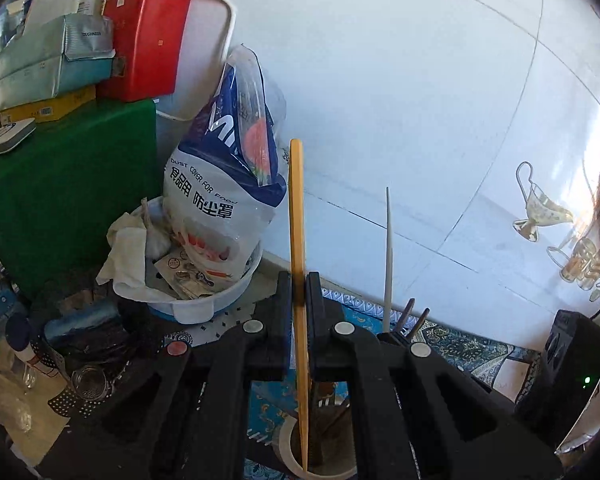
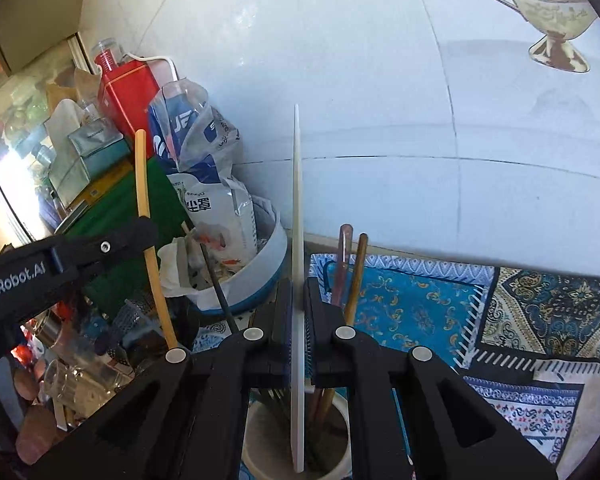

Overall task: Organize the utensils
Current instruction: 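Lower the yellow chopstick and white stick into the white cup and open both tools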

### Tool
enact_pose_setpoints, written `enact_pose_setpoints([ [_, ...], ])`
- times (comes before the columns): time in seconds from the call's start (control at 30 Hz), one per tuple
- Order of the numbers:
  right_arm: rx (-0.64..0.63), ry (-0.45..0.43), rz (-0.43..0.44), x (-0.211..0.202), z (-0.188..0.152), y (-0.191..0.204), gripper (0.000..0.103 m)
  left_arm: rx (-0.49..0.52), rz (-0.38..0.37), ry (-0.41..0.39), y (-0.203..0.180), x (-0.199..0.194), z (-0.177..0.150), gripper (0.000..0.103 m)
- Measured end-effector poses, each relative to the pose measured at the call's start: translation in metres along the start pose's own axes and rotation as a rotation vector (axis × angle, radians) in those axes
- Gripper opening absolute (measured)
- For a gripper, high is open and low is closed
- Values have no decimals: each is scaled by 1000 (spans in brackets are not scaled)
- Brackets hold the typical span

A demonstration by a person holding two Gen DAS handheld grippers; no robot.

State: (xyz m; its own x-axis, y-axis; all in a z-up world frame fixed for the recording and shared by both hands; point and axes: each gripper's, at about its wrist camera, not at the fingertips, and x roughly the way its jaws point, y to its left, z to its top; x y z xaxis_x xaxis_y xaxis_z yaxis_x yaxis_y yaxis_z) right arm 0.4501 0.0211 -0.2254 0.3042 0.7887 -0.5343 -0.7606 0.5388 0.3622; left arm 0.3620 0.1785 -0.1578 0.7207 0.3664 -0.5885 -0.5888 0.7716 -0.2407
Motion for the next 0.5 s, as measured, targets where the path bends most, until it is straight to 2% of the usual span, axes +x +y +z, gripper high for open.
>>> enact_pose_setpoints([
  [0.2, 5, -17, 7, 3, -12, -8, 6, -8, 6, -34, -1, 11, -5, 4],
  [0.33, -2, 8, -3, 3, -20, -12, 6, 33, 22, -53, -8, 15, -17, 4],
  [0.5, -36, 49, -17, -1, -29, -10, 6, 77, 9, 0, -14, 17, -36, 4],
])
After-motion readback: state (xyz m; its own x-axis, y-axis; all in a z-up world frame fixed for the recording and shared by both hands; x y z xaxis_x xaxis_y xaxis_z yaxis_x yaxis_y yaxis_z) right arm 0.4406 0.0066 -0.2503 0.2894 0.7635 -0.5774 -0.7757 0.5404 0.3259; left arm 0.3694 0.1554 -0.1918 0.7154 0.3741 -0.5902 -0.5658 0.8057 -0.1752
